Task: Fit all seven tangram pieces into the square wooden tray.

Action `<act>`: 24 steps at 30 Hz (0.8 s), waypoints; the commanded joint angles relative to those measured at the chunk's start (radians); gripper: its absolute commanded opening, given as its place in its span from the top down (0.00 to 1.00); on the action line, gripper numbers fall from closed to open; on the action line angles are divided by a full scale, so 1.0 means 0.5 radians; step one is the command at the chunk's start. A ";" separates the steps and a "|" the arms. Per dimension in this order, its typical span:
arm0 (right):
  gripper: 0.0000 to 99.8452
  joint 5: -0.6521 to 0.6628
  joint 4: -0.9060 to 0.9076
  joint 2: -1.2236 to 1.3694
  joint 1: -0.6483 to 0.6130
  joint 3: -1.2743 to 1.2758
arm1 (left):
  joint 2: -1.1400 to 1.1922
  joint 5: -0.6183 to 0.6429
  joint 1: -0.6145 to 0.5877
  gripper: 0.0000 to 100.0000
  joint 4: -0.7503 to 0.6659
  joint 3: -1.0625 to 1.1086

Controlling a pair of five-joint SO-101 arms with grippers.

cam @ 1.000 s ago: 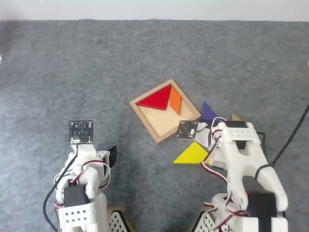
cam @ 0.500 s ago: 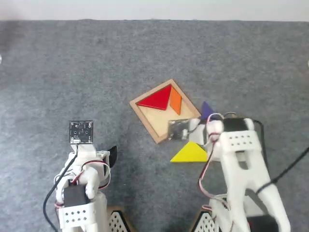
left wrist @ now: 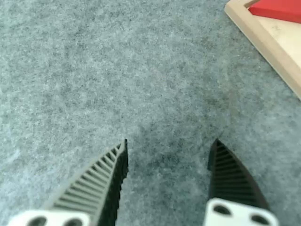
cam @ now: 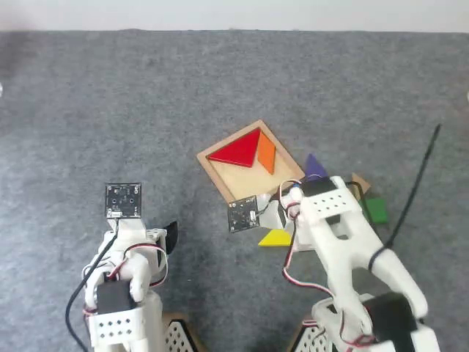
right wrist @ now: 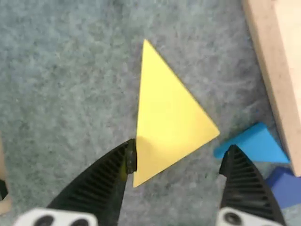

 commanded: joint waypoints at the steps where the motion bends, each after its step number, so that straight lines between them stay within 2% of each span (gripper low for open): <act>1: 0.72 -0.055 -0.035 0.026 -0.057 -0.126 | -0.043 0.015 0.003 0.73 0.009 -0.044; 7: 0.72 -0.064 -0.069 0.164 -0.161 -0.129 | -0.043 0.015 0.003 0.73 0.009 -0.044; 16: 0.72 -0.135 -0.207 0.290 -0.149 -0.129 | -0.043 0.015 0.003 0.73 0.009 -0.044; 24: 0.72 -0.052 -0.204 0.305 0.020 -0.126 | -0.043 0.015 0.003 0.73 0.009 -0.044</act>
